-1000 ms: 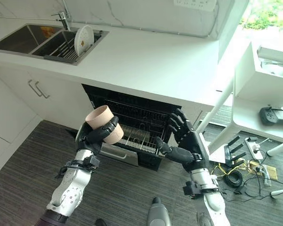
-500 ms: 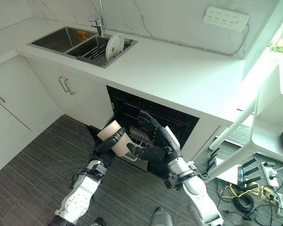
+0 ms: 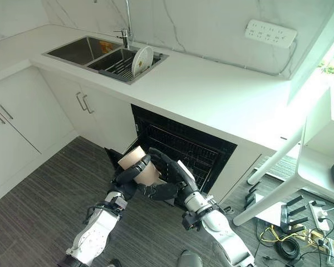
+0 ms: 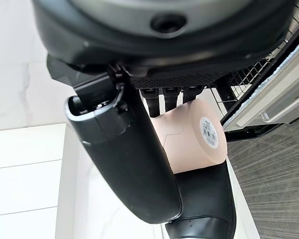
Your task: Place the dishes in the dishwasher.
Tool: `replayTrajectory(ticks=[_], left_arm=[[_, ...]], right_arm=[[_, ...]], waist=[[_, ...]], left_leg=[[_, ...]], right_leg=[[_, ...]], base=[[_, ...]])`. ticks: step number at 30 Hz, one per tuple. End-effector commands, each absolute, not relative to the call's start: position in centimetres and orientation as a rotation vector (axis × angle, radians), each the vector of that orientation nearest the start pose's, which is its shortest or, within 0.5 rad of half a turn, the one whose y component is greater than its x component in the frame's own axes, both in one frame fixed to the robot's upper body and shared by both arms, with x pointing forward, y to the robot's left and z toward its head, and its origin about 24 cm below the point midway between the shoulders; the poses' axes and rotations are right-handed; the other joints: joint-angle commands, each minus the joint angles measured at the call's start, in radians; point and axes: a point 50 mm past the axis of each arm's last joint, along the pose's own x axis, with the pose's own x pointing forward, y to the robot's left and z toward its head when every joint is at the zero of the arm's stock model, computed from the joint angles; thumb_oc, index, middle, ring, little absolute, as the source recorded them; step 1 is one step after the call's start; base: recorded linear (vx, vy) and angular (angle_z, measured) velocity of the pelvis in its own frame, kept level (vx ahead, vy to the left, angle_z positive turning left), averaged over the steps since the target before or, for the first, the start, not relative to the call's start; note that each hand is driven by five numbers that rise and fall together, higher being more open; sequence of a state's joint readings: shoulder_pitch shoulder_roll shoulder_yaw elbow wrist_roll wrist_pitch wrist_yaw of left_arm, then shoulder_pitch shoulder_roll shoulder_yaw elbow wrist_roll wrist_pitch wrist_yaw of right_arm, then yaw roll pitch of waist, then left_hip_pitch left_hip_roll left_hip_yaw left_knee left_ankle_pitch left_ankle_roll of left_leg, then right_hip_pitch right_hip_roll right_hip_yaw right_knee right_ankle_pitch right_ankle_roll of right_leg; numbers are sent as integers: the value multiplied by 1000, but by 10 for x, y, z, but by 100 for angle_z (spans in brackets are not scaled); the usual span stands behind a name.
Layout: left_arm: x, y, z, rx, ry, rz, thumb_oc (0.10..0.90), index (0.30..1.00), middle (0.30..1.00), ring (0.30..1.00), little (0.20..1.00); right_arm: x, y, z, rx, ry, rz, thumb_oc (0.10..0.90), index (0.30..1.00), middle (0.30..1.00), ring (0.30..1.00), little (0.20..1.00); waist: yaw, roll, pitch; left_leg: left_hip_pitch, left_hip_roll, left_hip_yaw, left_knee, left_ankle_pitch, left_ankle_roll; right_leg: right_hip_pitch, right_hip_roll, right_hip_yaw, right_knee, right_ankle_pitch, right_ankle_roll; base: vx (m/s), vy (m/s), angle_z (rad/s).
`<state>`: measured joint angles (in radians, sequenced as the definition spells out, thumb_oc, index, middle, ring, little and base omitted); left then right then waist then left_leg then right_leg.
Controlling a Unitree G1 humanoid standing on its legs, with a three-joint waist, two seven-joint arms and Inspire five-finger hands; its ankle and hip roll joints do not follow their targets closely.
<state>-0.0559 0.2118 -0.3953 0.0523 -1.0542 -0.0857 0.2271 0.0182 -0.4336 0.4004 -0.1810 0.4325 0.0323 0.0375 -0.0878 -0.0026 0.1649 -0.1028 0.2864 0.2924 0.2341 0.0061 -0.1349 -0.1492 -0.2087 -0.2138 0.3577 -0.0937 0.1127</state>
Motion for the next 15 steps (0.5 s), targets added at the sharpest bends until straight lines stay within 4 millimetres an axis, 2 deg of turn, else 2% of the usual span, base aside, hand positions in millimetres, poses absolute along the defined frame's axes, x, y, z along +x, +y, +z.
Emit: replayTrajectory(ticks=[1,9,15], left_arm=[[270,85,79,-838,29,-292,400,300,300,300,300],[269,77,77,-829,51,-322,400,300,300,300,300],[269,70,73,-813,73,-341,400,300,300,300,300]], right_arm=[[248,-107,102,91,-179,487,800,900,900,900,900],[256,-103,92,63,-96,456,800,900,900,900,900],[263,-97,93,41,-87,459,800,900,900,900,900]], waist=[[0,-16,-14],[11,-23,-11],[18,-24,-7]], left_leg=[[16,26,-26,66,-57,-33],[19,23,-32,66,-58,-32],[21,18,-39,66,-58,-31]], right_leg=[[65,-36,-24,-58,12,69],[72,-38,-33,-58,12,69],[77,-38,-36,-58,12,66]], base=[[7,-7,4],[4,-4,2],[5,-2,3]])
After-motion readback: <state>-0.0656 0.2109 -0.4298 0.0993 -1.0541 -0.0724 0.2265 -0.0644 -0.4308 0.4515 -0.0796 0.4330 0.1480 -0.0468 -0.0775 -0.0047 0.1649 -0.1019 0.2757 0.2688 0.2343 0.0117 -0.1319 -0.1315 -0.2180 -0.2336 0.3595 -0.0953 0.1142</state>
